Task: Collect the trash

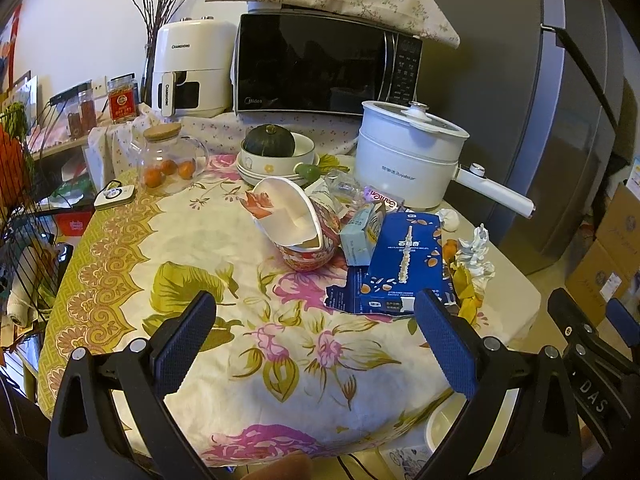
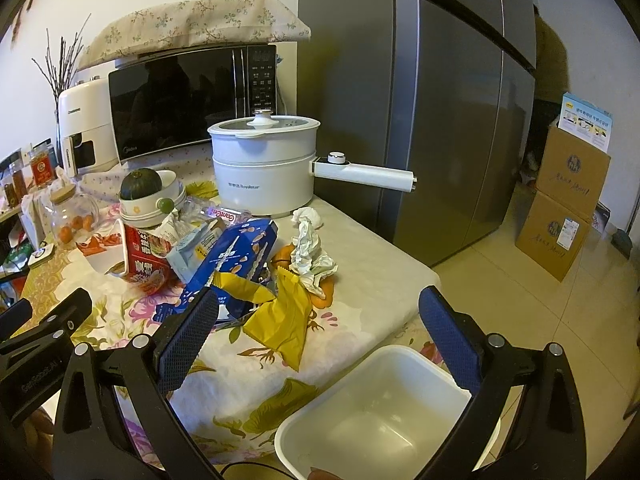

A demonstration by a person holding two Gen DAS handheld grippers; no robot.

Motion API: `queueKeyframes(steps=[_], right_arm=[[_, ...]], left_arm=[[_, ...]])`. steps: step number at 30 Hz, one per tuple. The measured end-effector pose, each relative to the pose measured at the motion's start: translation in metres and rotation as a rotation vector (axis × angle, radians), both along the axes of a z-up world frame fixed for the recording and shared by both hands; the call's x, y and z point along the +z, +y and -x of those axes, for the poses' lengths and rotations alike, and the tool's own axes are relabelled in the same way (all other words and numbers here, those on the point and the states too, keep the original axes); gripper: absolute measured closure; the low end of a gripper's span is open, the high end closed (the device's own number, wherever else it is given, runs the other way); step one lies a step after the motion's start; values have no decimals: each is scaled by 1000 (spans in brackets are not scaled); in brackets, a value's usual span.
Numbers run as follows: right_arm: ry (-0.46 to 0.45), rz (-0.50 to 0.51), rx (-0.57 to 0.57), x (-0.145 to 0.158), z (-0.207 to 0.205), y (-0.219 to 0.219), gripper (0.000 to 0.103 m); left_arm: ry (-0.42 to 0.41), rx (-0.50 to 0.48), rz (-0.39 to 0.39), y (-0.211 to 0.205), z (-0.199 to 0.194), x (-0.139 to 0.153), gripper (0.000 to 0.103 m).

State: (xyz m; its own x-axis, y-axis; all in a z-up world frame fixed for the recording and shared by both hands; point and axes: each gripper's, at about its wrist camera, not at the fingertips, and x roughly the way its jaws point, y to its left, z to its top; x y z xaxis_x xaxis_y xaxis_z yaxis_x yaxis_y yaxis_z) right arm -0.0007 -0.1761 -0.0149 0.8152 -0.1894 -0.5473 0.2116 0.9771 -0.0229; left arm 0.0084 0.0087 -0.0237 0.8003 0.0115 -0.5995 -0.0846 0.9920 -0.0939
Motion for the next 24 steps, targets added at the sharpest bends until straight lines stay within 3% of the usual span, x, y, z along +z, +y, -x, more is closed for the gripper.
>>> queueKeyframes(steps=[24], right_arm=[[54, -14, 6, -3, -6, -1, 7]], left_arm=[[31, 13, 2, 2, -6, -4, 7]])
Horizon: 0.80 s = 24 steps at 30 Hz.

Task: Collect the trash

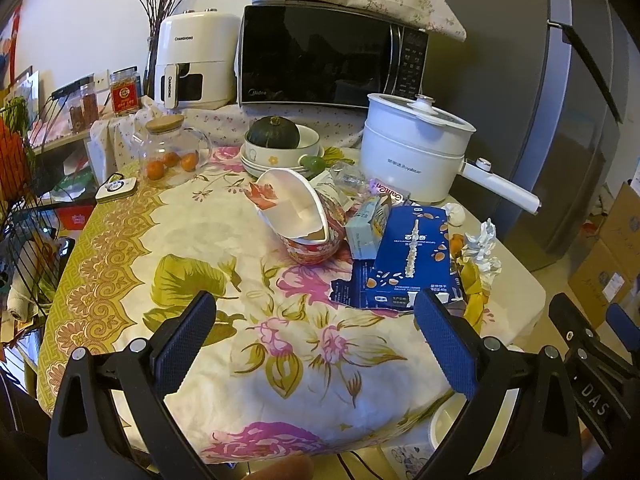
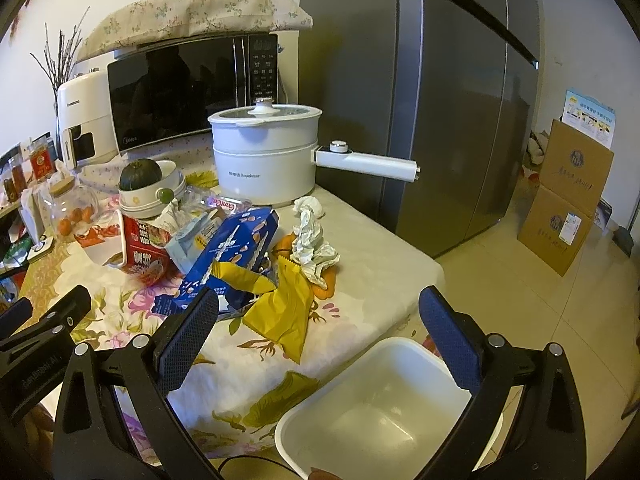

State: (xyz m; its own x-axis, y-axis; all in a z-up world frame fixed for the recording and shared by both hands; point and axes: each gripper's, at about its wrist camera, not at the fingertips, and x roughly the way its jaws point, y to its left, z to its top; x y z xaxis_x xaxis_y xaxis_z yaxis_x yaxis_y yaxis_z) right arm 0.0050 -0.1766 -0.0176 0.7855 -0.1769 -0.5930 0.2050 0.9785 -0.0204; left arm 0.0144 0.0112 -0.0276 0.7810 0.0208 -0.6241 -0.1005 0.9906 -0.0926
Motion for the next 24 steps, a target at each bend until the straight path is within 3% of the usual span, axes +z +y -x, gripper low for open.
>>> queueKeyframes(steps=[15, 18, 21, 24], right_arm=[[106, -10, -18, -7, -10, -7, 7], [121, -26, -23, -5, -11, -12, 7], [122, -42, -23, 2, -13, -19, 7], [128, -40, -22, 14, -17, -22, 7]], left_arm=[[68, 33, 19, 11, -11, -8, 7], [84, 67, 63, 31, -19, -2, 7], [92, 96, 157, 60, -31, 14, 7], [49, 100, 267, 88, -44, 48, 7]])
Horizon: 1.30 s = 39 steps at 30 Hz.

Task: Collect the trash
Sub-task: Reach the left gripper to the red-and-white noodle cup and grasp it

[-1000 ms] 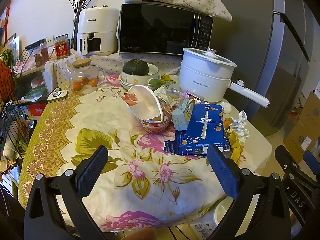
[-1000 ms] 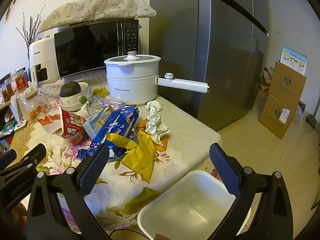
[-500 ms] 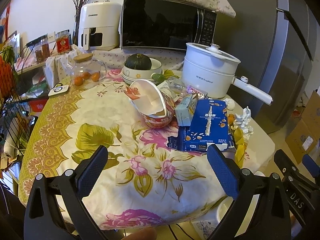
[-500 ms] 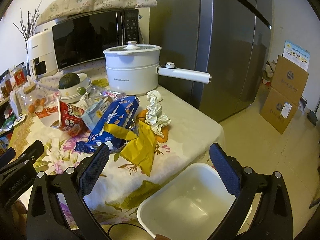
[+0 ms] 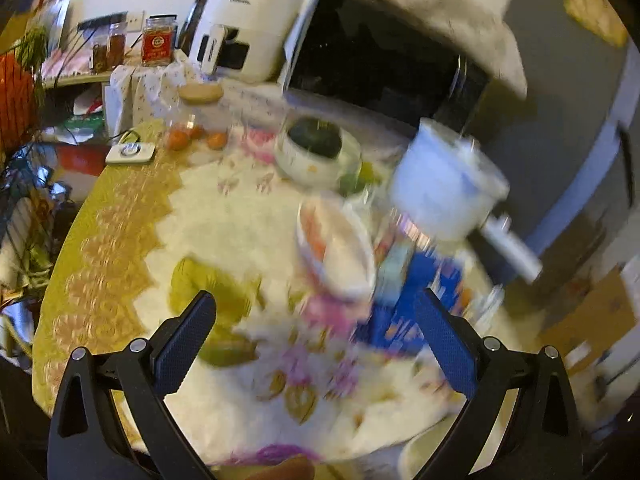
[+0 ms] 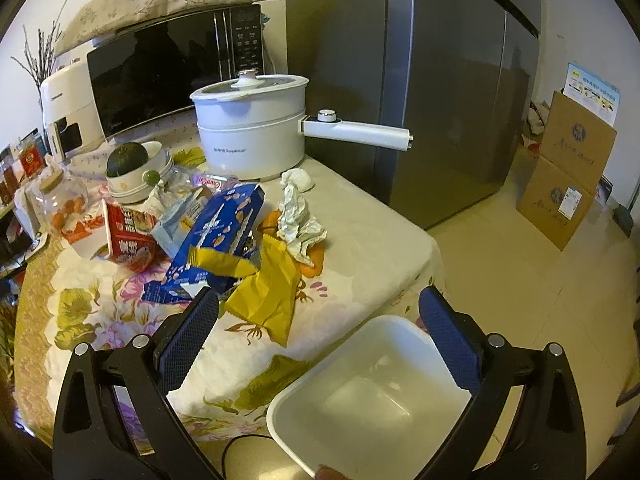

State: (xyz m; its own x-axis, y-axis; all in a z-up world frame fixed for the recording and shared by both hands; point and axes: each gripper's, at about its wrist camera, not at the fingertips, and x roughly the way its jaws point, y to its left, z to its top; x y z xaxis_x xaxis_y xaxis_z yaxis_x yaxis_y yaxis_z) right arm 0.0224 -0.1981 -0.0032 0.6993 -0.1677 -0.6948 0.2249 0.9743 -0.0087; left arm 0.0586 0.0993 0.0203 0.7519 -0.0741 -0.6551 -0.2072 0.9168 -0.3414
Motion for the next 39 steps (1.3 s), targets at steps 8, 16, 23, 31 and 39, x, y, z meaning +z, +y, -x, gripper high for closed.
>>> queueKeyframes(steps=[8, 16, 23, 31, 39], right_arm=[[-12, -35, 75, 36, -26, -5, 7], [111, -113, 42, -21, -45, -27, 7], [104, -143, 83, -21, -56, -10, 7], [125, -128, 131, -27, -59, 8, 7], [114, -148, 138, -29, -62, 15, 7]], left_arm=[[-53, -149, 152, 24, -52, 31, 7], [204, 66, 281, 59, -83, -87, 7], [177, 8, 413, 56, -108, -100, 20], [158, -74, 473, 46, -118, -109, 92], [52, -150, 488, 53, -91, -82, 101]])
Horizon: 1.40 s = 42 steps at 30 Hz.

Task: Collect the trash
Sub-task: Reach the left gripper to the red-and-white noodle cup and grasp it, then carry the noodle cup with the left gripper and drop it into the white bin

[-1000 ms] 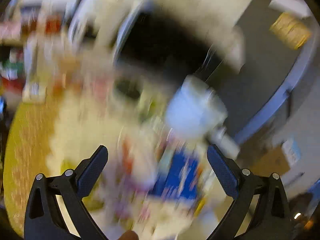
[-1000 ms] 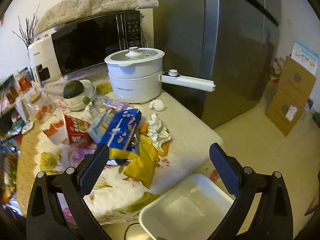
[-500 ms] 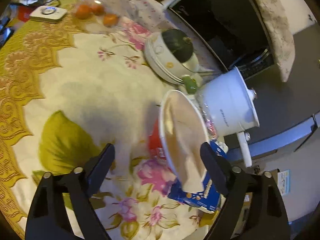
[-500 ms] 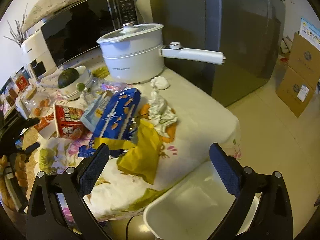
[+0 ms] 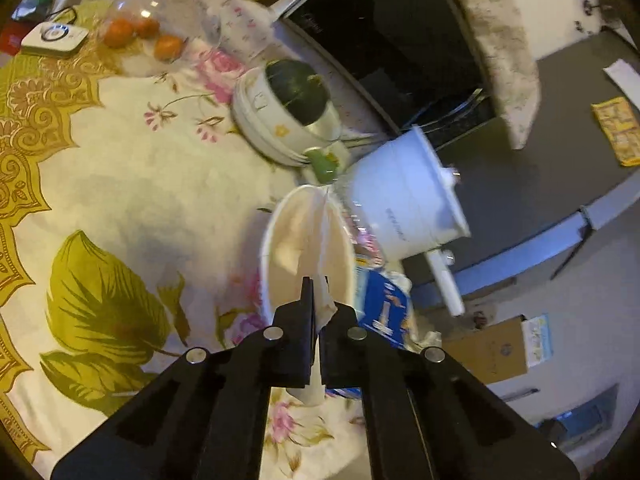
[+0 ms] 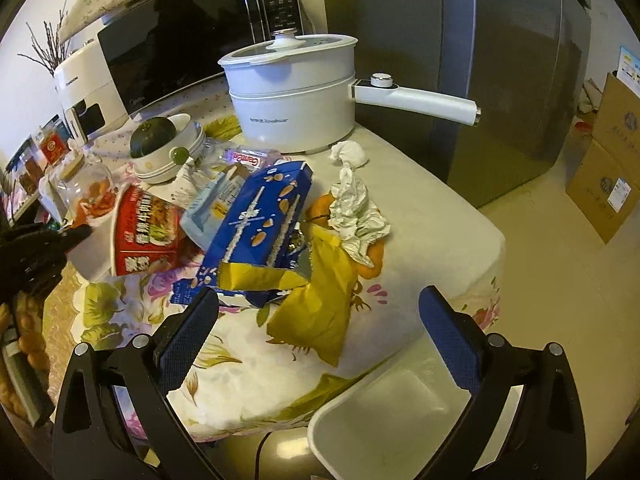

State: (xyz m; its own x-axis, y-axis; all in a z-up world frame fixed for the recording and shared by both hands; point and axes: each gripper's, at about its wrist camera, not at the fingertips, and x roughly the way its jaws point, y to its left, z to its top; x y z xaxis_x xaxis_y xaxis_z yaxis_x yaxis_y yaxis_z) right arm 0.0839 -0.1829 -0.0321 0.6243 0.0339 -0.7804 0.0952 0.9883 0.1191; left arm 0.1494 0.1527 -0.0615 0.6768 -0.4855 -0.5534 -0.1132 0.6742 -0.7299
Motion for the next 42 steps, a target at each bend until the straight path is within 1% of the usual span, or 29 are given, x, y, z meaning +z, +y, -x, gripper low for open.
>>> queueKeyframes(steps=[1, 3, 5, 7, 9, 11, 14, 18, 20, 24, 26, 27, 29, 30, 31, 33, 34, 36, 37, 40, 42], right_arm=[[-8, 1, 10, 1, -1, 4, 7], [-22, 12, 33, 2, -3, 13, 7], [-38, 21, 61, 4, -9, 24, 7], [-59, 36, 91, 7, -18, 39, 7], [-67, 58, 132, 9, -25, 57, 7], [-64, 107, 181, 9, -38, 87, 7], [-56, 164, 242, 11, -57, 127, 7], [-22, 257, 303, 7, -90, 177, 7], [1, 276, 308, 1, -103, 190, 8], [42, 290, 304, -11, -121, 202, 10], [71, 285, 309, -18, -129, 207, 16], [84, 280, 313, -22, -132, 208, 21], [128, 246, 332, -30, -137, 209, 38], [152, 230, 338, -35, -140, 210, 55], [165, 220, 336, -37, -141, 209, 69], [156, 209, 326, -39, -139, 206, 79], [150, 211, 326, -39, -139, 205, 94], [133, 202, 329, -37, -135, 200, 98], [110, 195, 328, -33, -131, 197, 99], [47, 158, 332, -16, -118, 186, 99], [0, 153, 331, -1, -108, 179, 99]], left_arm=[[-13, -11, 3, 0, 3, 5, 101], [-34, -19, -25, 1, 11, 16, 101], [-72, -4, -9, 8, 23, 27, 101], [-130, 31, -7, 18, 34, 41, 101], [-201, 96, -41, 33, 48, 60, 101], [-234, 134, -55, 45, 55, 68, 101], [-232, 169, -57, 59, 55, 68, 101], [-206, 181, -15, 69, 50, 60, 101], [-201, 181, -8, 74, 50, 56, 101], [-198, 179, 7, 78, 51, 53, 101], [-195, 177, 13, 79, 50, 51, 101], [-192, 175, 15, 79, 49, 50, 101], [-189, 173, 16, 78, 48, 50, 101], [-187, 172, 16, 77, 48, 49, 101], [-186, 172, 16, 77, 48, 49, 101], [-185, 170, 12, 77, 48, 48, 101], [-186, 171, 10, 76, 48, 49, 101], [-190, 173, 7, 77, 49, 49, 101], [-194, 174, 4, 76, 49, 50, 101], [-210, 168, -6, 73, 50, 53, 101], [-218, 162, -12, 70, 51, 55, 101]])
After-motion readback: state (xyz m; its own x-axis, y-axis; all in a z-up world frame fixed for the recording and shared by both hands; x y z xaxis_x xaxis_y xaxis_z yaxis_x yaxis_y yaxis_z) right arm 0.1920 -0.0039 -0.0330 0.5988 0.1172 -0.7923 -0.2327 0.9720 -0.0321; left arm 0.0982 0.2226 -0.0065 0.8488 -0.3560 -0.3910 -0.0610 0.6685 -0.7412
